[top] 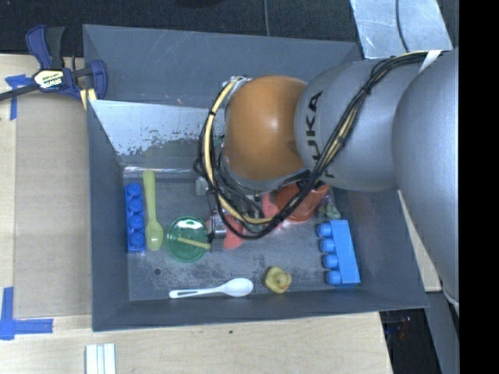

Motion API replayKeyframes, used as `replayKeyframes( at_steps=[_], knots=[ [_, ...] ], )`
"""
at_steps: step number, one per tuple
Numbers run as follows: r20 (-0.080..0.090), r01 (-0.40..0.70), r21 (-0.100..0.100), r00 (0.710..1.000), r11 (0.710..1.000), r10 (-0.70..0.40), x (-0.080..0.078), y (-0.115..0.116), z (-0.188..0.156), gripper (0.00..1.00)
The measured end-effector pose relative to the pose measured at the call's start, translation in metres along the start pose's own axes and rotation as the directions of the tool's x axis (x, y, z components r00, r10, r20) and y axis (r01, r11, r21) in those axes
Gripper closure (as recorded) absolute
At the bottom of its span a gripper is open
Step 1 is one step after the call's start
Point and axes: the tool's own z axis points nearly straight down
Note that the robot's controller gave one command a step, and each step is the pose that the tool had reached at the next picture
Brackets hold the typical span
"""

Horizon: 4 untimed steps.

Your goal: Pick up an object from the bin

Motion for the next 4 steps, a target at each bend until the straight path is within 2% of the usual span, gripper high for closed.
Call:
replayKeyframes(
  at_steps=[1,2,3,4],
  knots=[
    [0.008,0.016,-0.001,1.000,1.000,-0.016,-0.018,-0.083,-0.001,0.00],
    [-0.006,-0.079,-0.001,0.997,0.997,0.079,0.001,-0.013,0.023,0.00],
    [0.004,-0.034,0.003,0.999,0.999,0.034,-0.021,-0.078,0.053,0.00],
    [-0.002,-0.030,-0.009,1.000,0.999,0.030,0.004,0.026,0.064,1.00]
  ],
)
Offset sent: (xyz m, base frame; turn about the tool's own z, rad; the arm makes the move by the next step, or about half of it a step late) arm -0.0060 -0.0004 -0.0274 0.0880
